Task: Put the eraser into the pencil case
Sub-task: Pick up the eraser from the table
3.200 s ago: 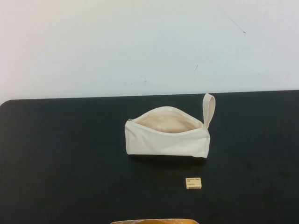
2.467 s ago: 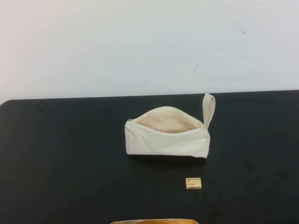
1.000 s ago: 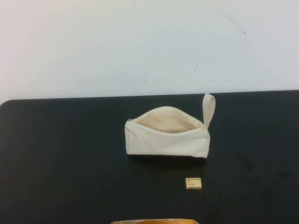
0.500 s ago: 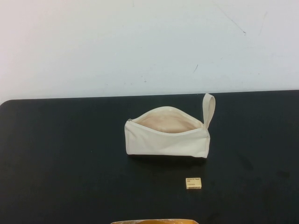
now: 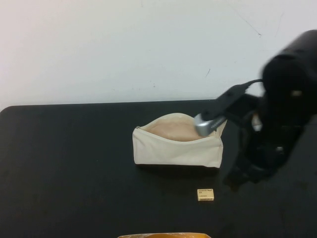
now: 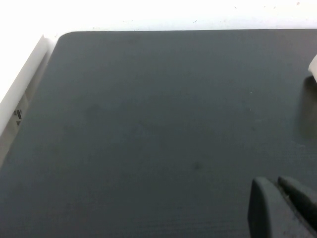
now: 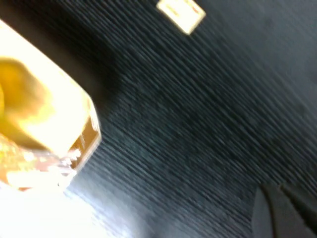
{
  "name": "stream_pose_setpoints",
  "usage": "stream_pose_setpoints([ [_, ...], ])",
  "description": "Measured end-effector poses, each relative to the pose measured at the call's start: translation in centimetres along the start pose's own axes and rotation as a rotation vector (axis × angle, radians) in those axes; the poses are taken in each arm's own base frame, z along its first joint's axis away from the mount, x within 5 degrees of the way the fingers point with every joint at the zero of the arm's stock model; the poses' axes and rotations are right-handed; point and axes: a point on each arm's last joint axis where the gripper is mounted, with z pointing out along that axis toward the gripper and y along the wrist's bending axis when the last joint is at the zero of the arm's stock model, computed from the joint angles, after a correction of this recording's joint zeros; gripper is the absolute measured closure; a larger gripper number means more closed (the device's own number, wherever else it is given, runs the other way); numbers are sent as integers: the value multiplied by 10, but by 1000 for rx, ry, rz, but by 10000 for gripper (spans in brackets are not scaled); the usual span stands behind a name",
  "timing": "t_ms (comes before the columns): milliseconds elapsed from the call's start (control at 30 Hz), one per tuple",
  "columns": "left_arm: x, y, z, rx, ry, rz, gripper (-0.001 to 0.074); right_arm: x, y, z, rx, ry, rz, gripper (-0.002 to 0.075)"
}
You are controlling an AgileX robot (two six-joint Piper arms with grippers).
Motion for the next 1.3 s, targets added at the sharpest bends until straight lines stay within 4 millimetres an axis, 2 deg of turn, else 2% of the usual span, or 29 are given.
stream_pose_setpoints([
  [100, 0, 0, 0, 1, 0, -1, 737, -16, 6, 17, -28, 34, 6, 727],
  [200, 0, 0, 0, 1, 0, -1, 737, -24, 11, 34, -66, 75, 14, 727],
  [433, 0, 0, 0, 1, 0, -1, 737, -36, 11, 68, -64, 108, 249, 722],
  [533, 0, 0, 0, 1, 0, -1, 737, -41, 10, 81, -61, 98, 323, 666],
  [733, 0, 0, 0, 1, 0, -1, 737, -57, 11, 96, -77, -12, 487, 386],
  [833, 0, 0, 0, 1, 0, -1, 737, -61, 10, 103, -74, -43, 531, 306],
  [967, 0, 0, 0, 1, 0, -1, 737, -62, 6, 111, -51, -39, 549, 277],
  [1300, 0, 0, 0, 1, 0, -2, 736, -63, 9, 140, -32, 28, 532, 273],
])
